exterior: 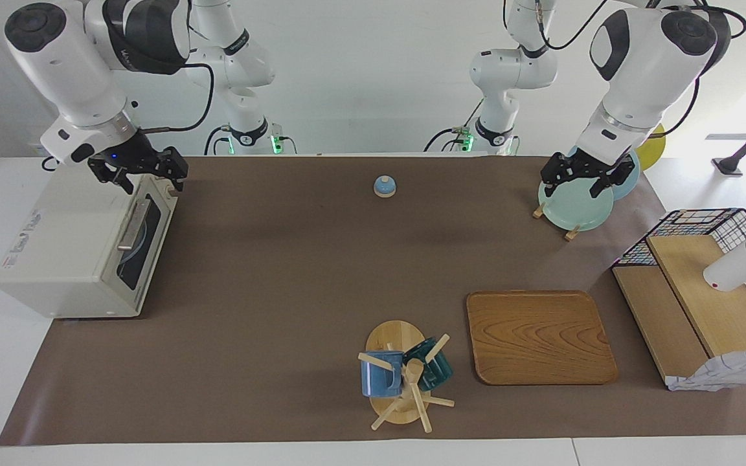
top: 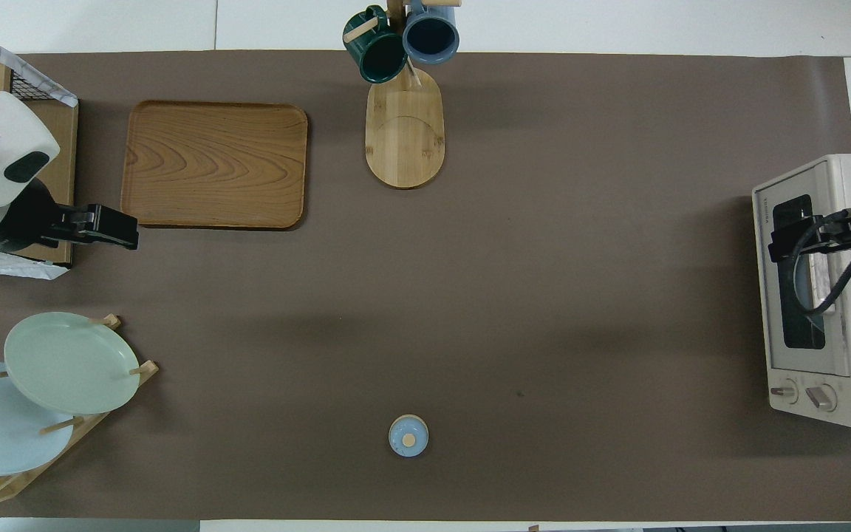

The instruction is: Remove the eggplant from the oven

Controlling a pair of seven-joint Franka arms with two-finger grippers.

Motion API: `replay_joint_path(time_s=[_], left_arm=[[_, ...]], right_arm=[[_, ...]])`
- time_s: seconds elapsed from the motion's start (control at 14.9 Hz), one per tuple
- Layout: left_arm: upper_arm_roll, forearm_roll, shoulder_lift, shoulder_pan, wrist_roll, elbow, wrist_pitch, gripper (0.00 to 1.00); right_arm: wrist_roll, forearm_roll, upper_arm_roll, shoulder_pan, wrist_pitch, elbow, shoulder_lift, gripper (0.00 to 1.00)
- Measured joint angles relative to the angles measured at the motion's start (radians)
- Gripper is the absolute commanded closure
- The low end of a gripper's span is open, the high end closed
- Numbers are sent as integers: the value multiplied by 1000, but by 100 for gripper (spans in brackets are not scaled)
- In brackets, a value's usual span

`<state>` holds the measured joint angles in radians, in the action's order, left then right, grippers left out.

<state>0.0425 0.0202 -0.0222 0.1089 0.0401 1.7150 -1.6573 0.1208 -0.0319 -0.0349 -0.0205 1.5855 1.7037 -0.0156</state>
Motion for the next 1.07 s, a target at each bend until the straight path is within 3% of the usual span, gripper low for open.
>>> replay_joint_path(time_s=[0.4, 0.47, 0.6, 0.67, 1.07], left_arm=[[0, 0, 0, 0, 0, 0, 0, 0], [0, 0, 0, 0, 0, 0, 0, 0], [0, 0, 0, 0, 0, 0, 0, 0], [0, 0, 0, 0, 0, 0, 0, 0], [0, 0, 0, 0, 0, 0, 0, 0]], right_arm=[[0, 0, 4, 1, 0, 0, -2, 0], [0, 0, 3, 0, 0, 0, -2, 18], [20, 0, 2, -6, 21, 2, -2, 92], [57, 0, 2, -11, 46, 5, -2, 100], [125, 0, -2, -18, 155, 73, -2, 100]])
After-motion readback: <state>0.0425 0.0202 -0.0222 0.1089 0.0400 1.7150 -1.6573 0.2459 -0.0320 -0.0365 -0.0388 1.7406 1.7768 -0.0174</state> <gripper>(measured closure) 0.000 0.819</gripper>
